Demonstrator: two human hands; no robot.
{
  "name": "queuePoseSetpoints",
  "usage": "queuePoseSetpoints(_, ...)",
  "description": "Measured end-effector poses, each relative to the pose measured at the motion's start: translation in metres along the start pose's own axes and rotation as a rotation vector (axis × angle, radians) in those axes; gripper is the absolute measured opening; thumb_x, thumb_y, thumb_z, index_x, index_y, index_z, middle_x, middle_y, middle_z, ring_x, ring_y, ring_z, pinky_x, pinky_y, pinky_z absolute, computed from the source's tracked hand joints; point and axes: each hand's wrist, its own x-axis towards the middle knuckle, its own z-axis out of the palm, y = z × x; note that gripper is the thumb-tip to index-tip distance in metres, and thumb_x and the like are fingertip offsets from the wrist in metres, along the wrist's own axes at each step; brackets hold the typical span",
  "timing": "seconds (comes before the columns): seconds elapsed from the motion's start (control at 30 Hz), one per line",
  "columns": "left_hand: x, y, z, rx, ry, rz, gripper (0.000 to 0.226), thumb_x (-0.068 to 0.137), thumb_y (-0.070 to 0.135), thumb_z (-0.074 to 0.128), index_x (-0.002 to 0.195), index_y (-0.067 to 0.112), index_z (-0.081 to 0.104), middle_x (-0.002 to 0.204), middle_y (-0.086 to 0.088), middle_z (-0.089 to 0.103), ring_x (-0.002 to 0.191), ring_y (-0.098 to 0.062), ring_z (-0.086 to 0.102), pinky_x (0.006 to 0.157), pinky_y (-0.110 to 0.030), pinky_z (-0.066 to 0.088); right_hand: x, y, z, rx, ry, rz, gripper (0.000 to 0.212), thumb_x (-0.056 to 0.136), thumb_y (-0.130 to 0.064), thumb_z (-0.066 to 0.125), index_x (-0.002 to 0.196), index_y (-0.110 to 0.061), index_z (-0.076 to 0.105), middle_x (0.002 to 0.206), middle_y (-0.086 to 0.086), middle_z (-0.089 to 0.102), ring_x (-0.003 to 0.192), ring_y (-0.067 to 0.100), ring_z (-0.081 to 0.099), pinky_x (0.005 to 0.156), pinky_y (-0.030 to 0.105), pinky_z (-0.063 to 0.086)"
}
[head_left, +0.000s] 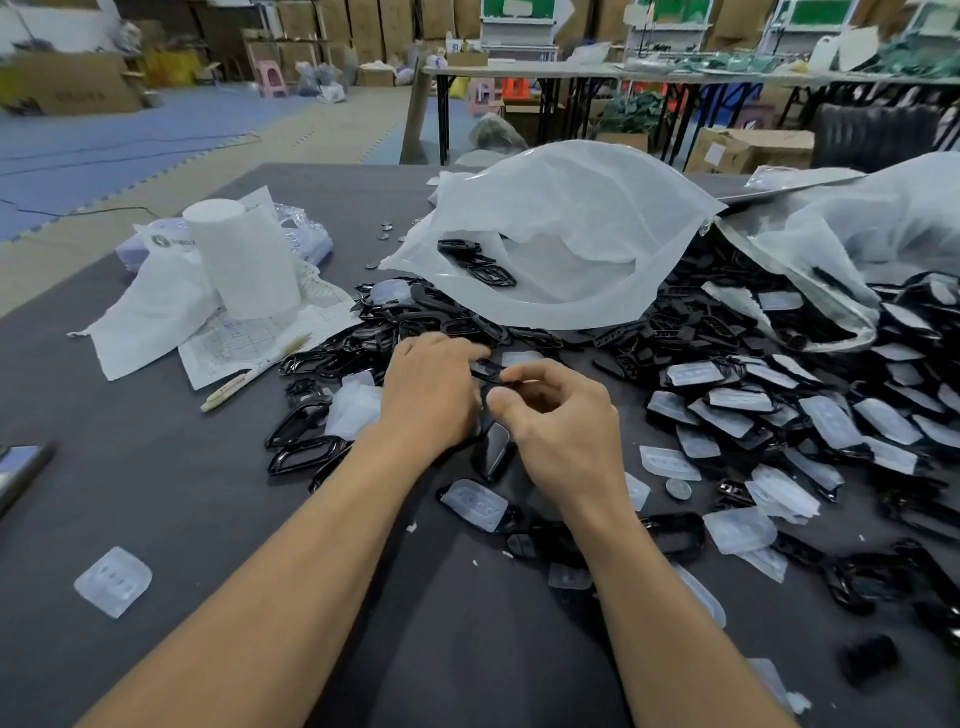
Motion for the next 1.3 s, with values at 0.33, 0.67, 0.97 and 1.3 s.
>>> queuePoseSetpoints(0.33,-0.023,0.010,-0.025,-0.847,0.254,-0.388,0.015,0.083,0.026,0.074,0.084,0.038,0.083,0.077,0.013,0.078,0.077,-0.006,0.073,0.076,-0.026,0.055,0.003,0.000,-0.001,0.070,0.123,0.083,0.008,0.076,-0.038,0.084,0.081,-0.040,0.078,0.059,-0.020,0.066,0.055,0.001,0.058,0.055,0.009,0.040)
queuePoseSetpoints(0.67,-0.074,0.013,-0.029,-1.473,0.071,-0.443,0.031,0.090,-0.002,0.070,0.093,0.024,0.084,0.091,-0.008,0.081,0.074,-0.014,0.071,0.062,-0.018,0.054,0.000,-0.009,0.004,0.332,0.004,0.139,0.023,0.093,-0.002,0.068,0.087,-0.019,0.083,0.076,0.011,0.077,0.059,0.017,0.065,0.068,0.039,0.059)
queuePoseSetpoints(0.97,-0.073,0.015,-0.028,-1.493,0.100,-0.461,0.028,0.090,-0.005,0.070,0.095,0.018,0.084,0.092,-0.009,0.081,0.080,-0.016,0.076,0.068,-0.023,0.060,-0.005,-0.017,0.003,0.433,-0.072,0.179,0.038,0.093,0.006,0.067,0.072,-0.022,0.083,0.074,0.009,0.078,0.060,0.017,0.065,0.059,0.026,0.056)
queuePoseSetpoints(1.3,-0.072,0.017,-0.031,-1.526,0.121,-0.434,0.035,0.090,-0.010,0.067,0.080,0.018,0.084,0.082,-0.008,0.080,0.062,-0.009,0.071,0.059,-0.016,0.055,-0.005,-0.018,-0.002,0.553,-0.218,0.314,0.038,0.085,0.015,0.067,0.078,-0.019,0.083,0.079,0.003,0.077,0.068,0.011,0.068,0.075,0.029,0.054)
